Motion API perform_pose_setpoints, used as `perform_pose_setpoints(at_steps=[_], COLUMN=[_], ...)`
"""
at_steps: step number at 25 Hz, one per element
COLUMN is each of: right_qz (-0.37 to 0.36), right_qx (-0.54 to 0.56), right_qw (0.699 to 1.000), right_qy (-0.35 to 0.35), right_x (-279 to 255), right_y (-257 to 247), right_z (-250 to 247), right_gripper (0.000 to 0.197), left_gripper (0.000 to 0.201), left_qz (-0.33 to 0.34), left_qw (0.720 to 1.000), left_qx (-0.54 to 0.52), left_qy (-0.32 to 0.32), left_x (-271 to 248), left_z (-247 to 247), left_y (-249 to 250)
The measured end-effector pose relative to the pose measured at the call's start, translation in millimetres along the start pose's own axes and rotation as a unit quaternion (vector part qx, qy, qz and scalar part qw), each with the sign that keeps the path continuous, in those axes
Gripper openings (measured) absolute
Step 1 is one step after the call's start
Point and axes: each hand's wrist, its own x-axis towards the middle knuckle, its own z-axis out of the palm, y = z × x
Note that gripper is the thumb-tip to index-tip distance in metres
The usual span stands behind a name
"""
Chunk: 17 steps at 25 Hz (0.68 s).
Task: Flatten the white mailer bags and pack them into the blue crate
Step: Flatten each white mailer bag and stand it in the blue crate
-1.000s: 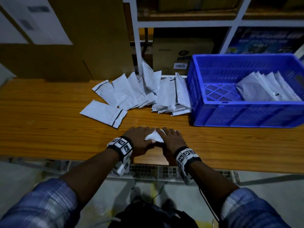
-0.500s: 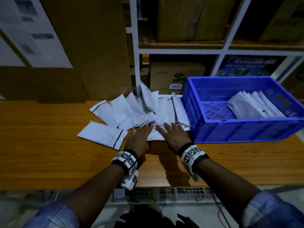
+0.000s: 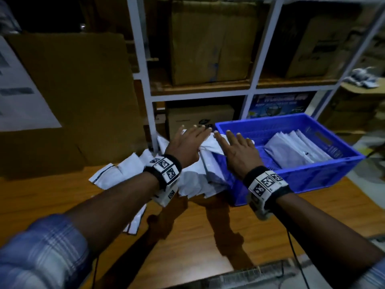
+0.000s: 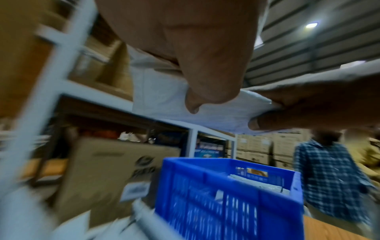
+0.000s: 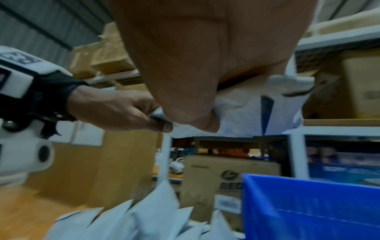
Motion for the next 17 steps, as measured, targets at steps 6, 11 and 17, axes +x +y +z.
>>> perform_pose_setpoints(at_steps=[6, 11, 17], right_qz=[0.053, 0.1, 0.13], right_qx=[0.073, 0.17, 0.227], right_qw=[0.995, 0.968, 0.935], right_qy=[-0.045, -0.156, -0.241], right_x=[23, 55, 78], right_y=[135, 242, 305], right_z=[5, 30, 84], right_gripper=[0.081, 0.079, 0.069], left_gripper=[0.073, 0.047, 0.027], left_qz=[0.127, 0.167, 0.196], left_qw=[0.989, 0.981, 0.96], left_qx=[0.074, 0.061, 0.04], left_qy=[-0.002, -0.073, -0.195], left_x=[150, 257, 328], left_z=[6, 36, 116], left_y=[69, 139, 195])
